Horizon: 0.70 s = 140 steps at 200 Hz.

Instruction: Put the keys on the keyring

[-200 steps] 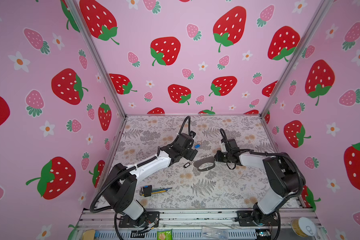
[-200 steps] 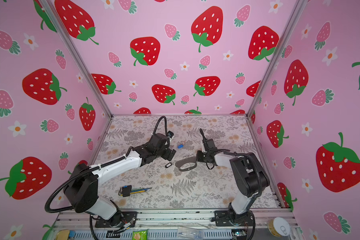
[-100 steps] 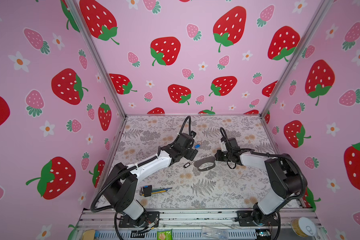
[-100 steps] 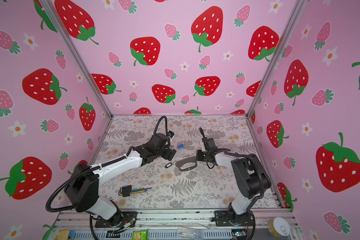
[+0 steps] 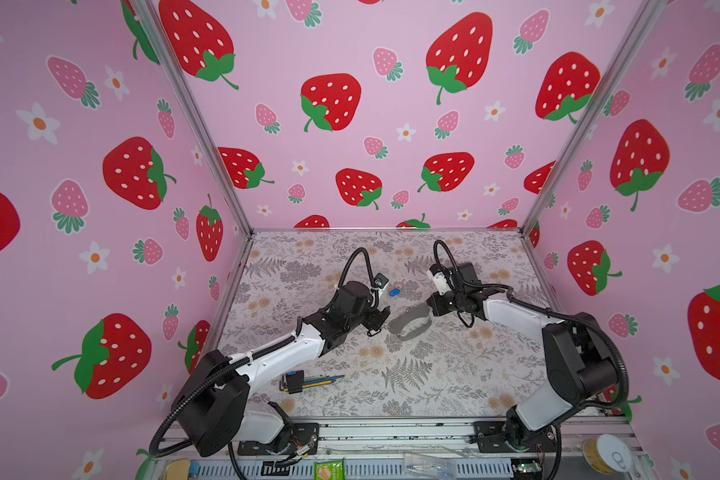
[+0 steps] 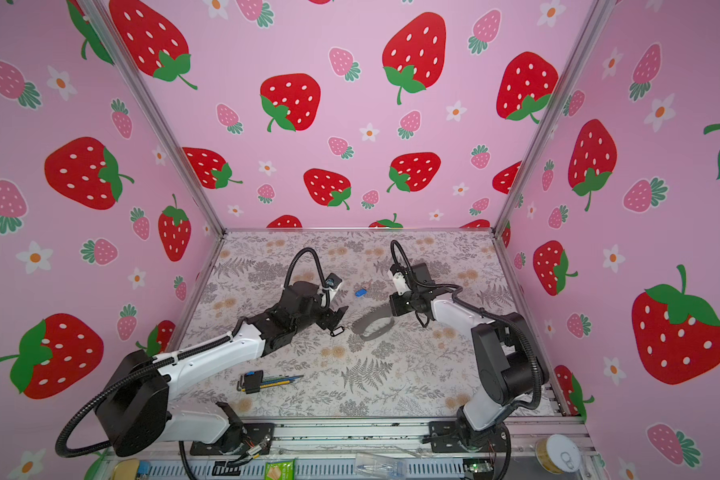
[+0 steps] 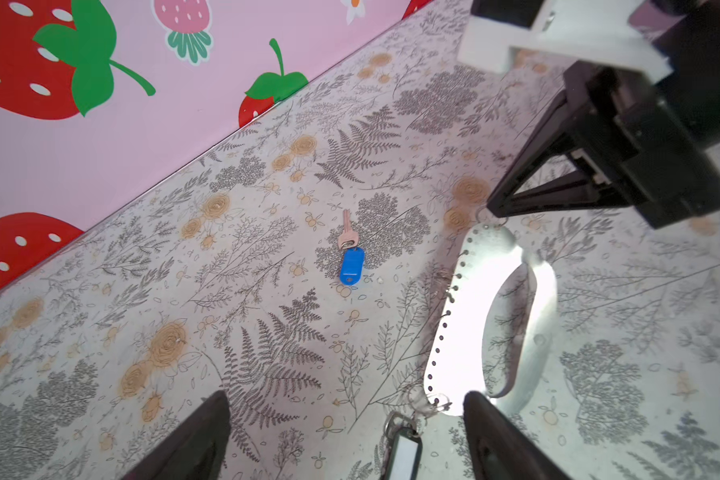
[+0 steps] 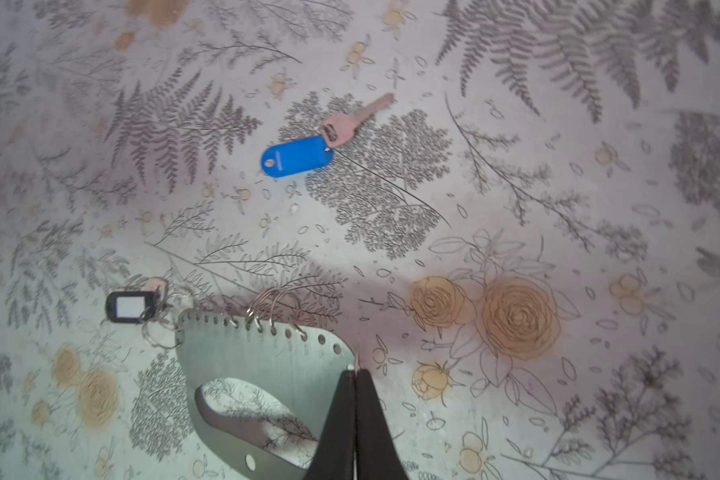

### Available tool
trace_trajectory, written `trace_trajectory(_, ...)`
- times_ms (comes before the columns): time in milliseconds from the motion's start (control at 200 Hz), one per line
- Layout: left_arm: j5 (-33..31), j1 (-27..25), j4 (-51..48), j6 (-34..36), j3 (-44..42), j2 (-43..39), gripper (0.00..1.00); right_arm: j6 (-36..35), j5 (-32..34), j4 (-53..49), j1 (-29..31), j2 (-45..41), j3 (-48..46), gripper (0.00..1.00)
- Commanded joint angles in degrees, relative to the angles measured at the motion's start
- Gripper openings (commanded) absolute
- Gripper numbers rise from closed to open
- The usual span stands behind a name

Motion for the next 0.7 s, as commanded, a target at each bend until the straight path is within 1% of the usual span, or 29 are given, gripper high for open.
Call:
trace_trajectory(0,5.32,0.03,8.05,6.90,-1.89,-3.84,0.77,-11.32,-7.09,-4.91,1.07,-3.03,2.06,0.03)
trace_trajectory(55,6.43,0.21,9.84,8.30,-3.39,-5.54,0.74,-14.65,-8.87,-5.21,1.93,-4.90,2.11,0.03)
trace_trajectory(150,10.19,0.71,11.85,11.91,-5.43,-7.98,0.64,-19.86,-10.10,-5.64,3.33,-8.17,2.19,0.02)
trace_trajectory(205,12.24,1.42,11.57,12.97,-5.70,-9.04,0.57,-22.06,-11.55,-5.99,3.65,-9.71,2.40,0.03)
trace_trajectory(230,12.69,1.82,11.25,13.09,-5.57,-9.43,0.55,-22.93,-12.42,-6.16,3.72,-10.40,2.58,0.03)
trace_trajectory(270,15.78,2.40,10.07,13.67,-5.30,-10.02,0.51,-23.99,-13.41,-6.61,3.74,-11.31,2.79,0.03)
trace_trajectory(310,16.58,2.61,8.81,14.10,-4.88,-10.54,0.48,-25.24,-14.56,-7.19,3.74,-12.19,3.17,0.03)
trace_trajectory(355,16.93,2.70,8.66,14.53,-4.87,-11.33,0.47,-26.23,-15.68,-7.97,3.91,-12.93,3.63,0.02)
trace_trajectory(400,18.59,2.94,8.45,15.43,-5.09,-12.12,0.46,-27.11,-16.13,-8.81,4.07,-13.41,4.24,0.01)
trace_trajectory(435,19.68,2.99,7.28,16.69,-4.84,-12.37,0.45,-28.21,-16.73,-10.03,4.30,-13.61,4.91,0.00)
trace_trajectory(485,20.93,3.18,4.38,18.12,-3.47,-12.17,0.38,-29.34,-16.82,-11.80,4.72,-13.69,5.92,0.00)
trace_trajectory(550,24.01,3.70,-0.37,19.89,-0.85,-11.10,0.31,-31.31,-16.89,-14.23,5.50,-13.44,7.44,0.00)
trace_trajectory(635,28.33,4.01,-6.79,23.12,2.94,-9.26,0.18,-33.93,-15.38,-16.89,7.21,-12.74,9.07,0.00)
trace_trajectory(695,30.66,4.02,-8.69,24.71,4.50,-8.31,0.12,-35.40,-14.49,-18.83,8.34,-11.99,10.48,0.00)
